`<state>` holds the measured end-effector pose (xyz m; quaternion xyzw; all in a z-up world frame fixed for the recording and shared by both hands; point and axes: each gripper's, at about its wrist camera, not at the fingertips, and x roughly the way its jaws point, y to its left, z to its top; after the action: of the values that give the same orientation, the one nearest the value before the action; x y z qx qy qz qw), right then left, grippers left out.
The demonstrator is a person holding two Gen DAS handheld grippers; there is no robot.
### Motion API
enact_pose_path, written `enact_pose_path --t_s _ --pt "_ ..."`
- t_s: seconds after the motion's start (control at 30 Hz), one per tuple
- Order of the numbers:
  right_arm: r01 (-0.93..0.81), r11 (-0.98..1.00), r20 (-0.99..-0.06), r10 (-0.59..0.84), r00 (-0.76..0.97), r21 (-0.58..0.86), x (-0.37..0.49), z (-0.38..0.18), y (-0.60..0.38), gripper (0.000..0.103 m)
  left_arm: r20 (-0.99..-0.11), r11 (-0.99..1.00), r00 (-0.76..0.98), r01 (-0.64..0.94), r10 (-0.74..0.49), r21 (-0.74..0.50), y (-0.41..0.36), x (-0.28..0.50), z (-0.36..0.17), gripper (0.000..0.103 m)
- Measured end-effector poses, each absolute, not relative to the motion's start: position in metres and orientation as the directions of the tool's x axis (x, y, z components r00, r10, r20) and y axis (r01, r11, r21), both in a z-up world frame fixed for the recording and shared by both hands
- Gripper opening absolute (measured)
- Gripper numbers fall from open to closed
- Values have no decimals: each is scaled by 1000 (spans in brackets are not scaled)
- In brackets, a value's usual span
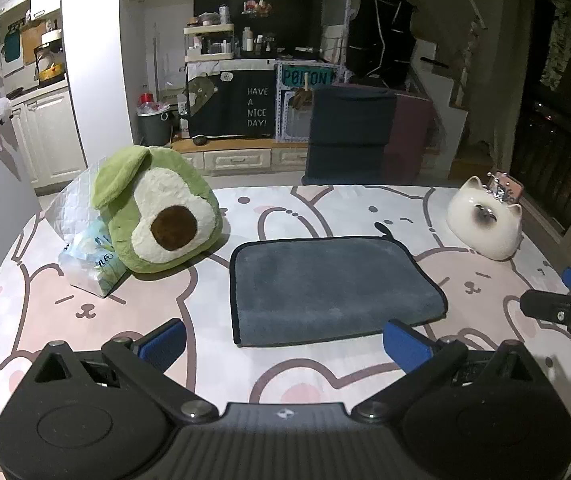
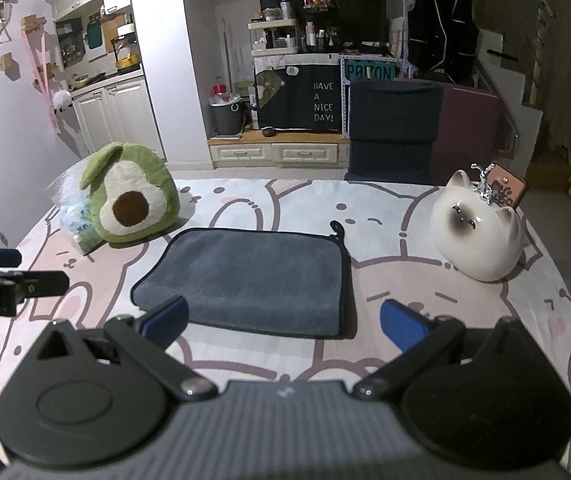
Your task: Fold towel
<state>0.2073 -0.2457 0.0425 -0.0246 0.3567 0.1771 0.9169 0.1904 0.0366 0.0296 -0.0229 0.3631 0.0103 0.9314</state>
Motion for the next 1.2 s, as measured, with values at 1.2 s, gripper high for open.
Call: enact_pose_path --t_s 1.2 --pt "-391 920 -608 323 726 22 122 55 -259 103 -579 1000 815 -6 14 17 14 99 45 103"
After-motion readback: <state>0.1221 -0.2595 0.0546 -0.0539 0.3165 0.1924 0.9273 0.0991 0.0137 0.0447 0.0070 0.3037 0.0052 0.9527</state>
